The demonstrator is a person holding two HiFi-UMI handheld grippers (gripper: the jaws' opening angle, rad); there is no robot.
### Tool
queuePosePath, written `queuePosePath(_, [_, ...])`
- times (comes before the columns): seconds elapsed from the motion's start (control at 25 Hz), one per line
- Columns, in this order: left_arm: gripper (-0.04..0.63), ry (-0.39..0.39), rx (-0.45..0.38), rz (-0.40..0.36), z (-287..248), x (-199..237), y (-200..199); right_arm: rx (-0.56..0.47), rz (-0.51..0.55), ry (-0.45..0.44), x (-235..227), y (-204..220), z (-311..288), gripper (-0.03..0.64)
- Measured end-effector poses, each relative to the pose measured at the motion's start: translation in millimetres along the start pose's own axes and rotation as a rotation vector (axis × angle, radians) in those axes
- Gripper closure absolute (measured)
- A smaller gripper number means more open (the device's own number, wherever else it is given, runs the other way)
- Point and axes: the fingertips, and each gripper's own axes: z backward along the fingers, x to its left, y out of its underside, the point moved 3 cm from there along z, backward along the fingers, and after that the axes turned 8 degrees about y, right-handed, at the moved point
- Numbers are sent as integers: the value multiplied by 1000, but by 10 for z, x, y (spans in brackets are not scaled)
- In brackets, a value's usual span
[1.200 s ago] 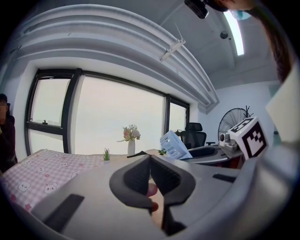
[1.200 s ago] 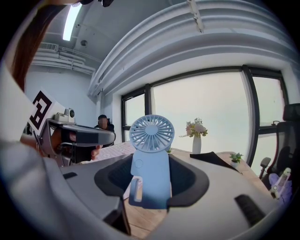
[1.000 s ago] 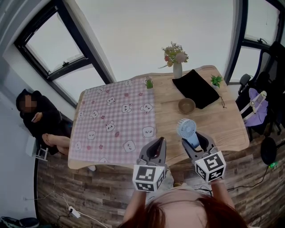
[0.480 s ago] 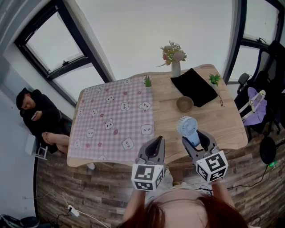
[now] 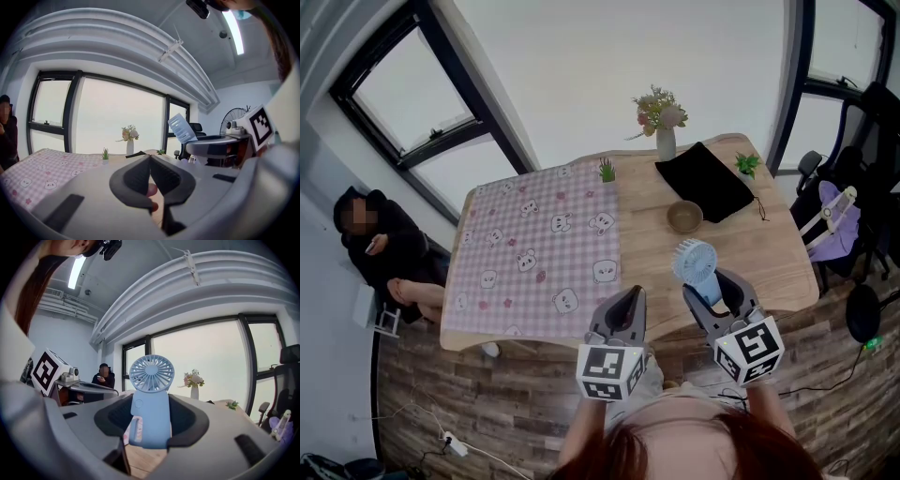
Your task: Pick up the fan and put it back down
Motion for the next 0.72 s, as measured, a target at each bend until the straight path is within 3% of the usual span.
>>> queuePosePath(0.72, [584,-1,-1,-5,-119,10,-32,-15,0,6,-92,-9,-40,402])
